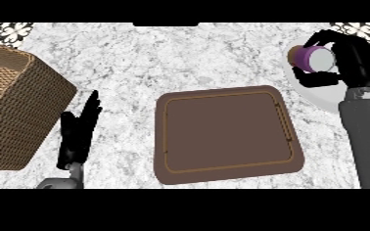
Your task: Pick the can from the tray and place it in the plate
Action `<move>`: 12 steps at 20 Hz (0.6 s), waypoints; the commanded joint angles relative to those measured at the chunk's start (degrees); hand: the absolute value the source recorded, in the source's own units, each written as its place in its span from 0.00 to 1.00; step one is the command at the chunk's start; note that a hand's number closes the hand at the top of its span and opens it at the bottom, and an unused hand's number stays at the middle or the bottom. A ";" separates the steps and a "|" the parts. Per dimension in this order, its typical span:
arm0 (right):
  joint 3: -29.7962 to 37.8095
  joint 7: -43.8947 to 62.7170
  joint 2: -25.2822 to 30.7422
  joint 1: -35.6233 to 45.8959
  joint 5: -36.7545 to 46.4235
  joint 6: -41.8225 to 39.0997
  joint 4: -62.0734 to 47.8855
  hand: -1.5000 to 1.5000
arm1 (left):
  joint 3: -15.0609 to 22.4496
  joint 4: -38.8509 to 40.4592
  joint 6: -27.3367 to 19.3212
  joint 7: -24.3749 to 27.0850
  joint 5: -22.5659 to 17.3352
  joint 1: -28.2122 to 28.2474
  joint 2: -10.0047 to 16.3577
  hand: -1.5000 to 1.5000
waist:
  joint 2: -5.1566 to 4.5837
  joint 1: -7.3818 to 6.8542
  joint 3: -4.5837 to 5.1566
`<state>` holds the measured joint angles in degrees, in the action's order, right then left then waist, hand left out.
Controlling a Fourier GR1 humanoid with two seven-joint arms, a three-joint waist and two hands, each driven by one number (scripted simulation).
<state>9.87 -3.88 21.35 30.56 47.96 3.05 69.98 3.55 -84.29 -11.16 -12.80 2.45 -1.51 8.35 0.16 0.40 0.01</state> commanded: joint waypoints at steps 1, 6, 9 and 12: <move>4.58 3.41 2.55 3.64 -1.23 0.23 -2.45 1.00 | 0.17 0.22 0.31 0.13 0.48 0.07 -0.45 0.50 | -0.19 -0.67 -0.01; 7.47 -1.52 4.06 5.29 -1.72 5.61 -14.37 1.00 | -0.57 -0.51 2.53 0.55 -0.66 1.19 -0.10 0.50 | -0.31 -1.08 -0.03; 10.32 -8.21 8.44 6.38 -2.43 7.68 -24.32 1.00 | 1.52 -2.72 -0.63 -2.45 2.04 -0.63 -2.24 0.50 | -0.44 -1.40 -0.08; 11.59 -7.29 11.27 13.89 -1.81 7.80 -33.98 1.00 | -1.83 -1.20 2.94 -1.12 -0.83 -1.36 0.64 0.50 | -0.62 -1.85 -0.07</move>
<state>18.92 -8.40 29.00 39.54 46.52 9.40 46.54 2.85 -85.18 -9.35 -13.60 2.48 -2.16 8.26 -0.29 -1.01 -0.05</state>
